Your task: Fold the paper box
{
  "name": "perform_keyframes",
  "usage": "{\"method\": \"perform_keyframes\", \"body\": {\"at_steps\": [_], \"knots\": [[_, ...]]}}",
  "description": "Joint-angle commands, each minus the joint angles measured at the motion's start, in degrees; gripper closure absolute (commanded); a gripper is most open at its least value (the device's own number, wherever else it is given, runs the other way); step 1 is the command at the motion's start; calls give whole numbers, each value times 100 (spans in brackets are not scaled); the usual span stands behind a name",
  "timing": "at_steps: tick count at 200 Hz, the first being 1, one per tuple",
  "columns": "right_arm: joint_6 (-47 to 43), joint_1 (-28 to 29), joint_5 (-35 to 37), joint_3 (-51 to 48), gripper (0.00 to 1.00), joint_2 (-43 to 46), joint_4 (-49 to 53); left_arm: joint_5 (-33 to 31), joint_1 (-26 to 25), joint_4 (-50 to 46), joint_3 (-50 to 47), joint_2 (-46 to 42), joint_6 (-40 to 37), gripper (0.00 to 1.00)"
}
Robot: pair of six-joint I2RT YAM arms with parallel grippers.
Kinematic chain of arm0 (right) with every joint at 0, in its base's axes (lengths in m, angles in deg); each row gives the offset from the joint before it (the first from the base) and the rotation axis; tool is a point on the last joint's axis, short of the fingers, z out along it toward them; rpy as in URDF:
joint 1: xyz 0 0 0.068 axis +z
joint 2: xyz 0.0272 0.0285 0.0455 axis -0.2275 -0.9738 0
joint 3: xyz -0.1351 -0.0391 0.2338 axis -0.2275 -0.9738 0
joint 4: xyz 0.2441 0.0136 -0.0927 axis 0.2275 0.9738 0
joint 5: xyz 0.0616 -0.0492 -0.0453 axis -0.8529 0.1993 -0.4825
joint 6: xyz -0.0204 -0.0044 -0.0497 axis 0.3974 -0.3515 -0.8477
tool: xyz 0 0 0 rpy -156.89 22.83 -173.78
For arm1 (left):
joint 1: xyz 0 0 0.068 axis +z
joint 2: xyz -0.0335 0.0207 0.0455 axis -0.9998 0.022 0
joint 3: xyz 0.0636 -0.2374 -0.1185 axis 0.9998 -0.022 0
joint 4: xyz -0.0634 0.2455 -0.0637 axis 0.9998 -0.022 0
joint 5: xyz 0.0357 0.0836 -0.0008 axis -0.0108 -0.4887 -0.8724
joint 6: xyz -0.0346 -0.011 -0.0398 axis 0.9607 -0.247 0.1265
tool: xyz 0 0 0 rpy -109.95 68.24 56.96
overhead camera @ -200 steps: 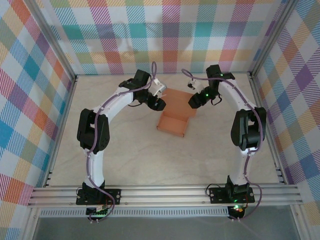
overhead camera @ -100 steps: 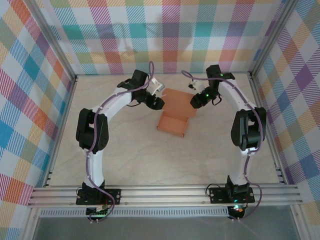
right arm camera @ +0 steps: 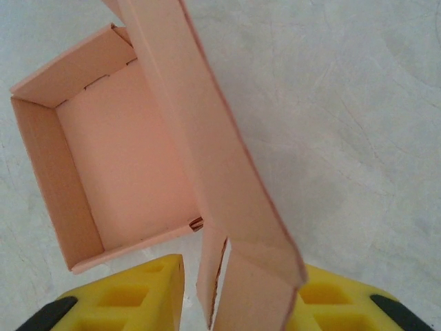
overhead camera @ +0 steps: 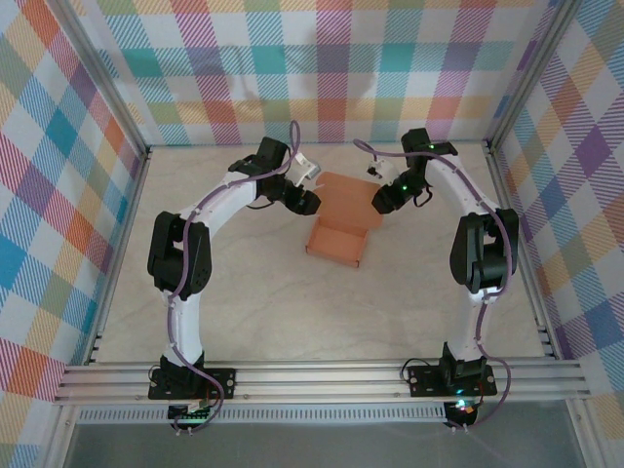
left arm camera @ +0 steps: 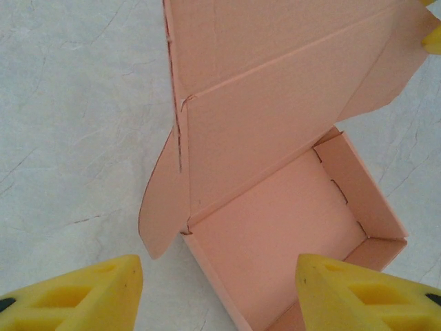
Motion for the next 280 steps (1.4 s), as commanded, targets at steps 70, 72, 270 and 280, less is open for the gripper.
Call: {"method": "perform_keyframes", "body": {"at_steps": [70,72,270,280], "knots": [[-288,42,-409,-52,98,82,294,144,51,203,-44,-254,81,39],[-306,49,-402,-66,98,93,281,139,51,202,-35,-249,81,39],[-778,367,-133,-386,100,656,-278,-766,-10,-1222,414,-348,-788,74],[-755,367,-175,-346,100,643,-235,-776,-35,-1237,400,-365,-796,74]]}}
